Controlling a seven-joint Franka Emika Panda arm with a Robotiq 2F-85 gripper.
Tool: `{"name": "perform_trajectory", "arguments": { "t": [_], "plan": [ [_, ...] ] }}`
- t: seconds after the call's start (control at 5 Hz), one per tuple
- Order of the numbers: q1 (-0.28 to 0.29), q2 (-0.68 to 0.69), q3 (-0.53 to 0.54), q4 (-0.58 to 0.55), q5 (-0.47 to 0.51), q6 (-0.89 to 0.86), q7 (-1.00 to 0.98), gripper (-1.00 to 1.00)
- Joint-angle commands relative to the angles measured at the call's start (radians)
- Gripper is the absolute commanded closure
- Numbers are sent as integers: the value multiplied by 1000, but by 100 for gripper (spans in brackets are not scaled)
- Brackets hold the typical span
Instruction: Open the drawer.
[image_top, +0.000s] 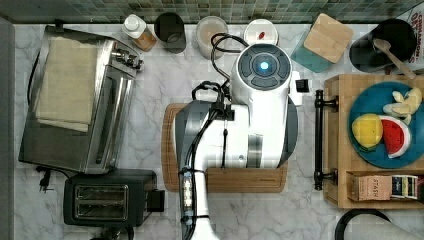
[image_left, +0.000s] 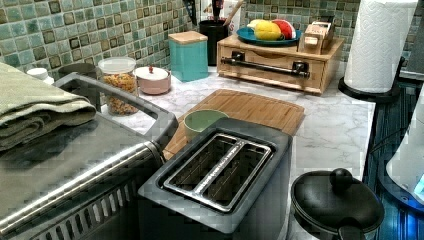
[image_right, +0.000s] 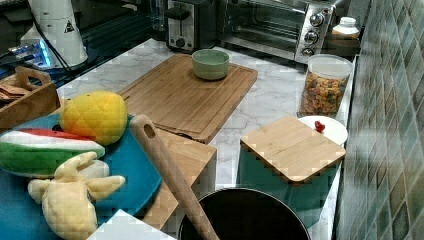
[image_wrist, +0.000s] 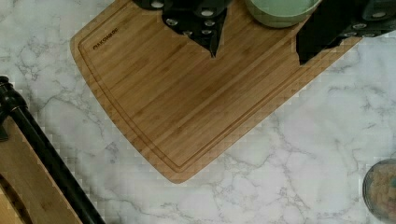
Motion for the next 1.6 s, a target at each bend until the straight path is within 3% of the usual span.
{"name": "perform_trajectory", "arguments": {
  "t": [0.2,0.4,0.6,0.8,1.2,1.6],
  "plan": [
    [0,0,-1,-5,-12,0,-1,-100],
    [-10,-15,-6,-41,-60,8,-123,-100],
    [-99,-57,26,-140,-136,39,-327,-100],
    [-143,-140,-26,-320,-172,256,-506,-100],
    [-180,-101,-99,-328,-226,312,-690,-100],
    [-220,-68,-107,-367,-254,449,-756,-100]
  ]
}}
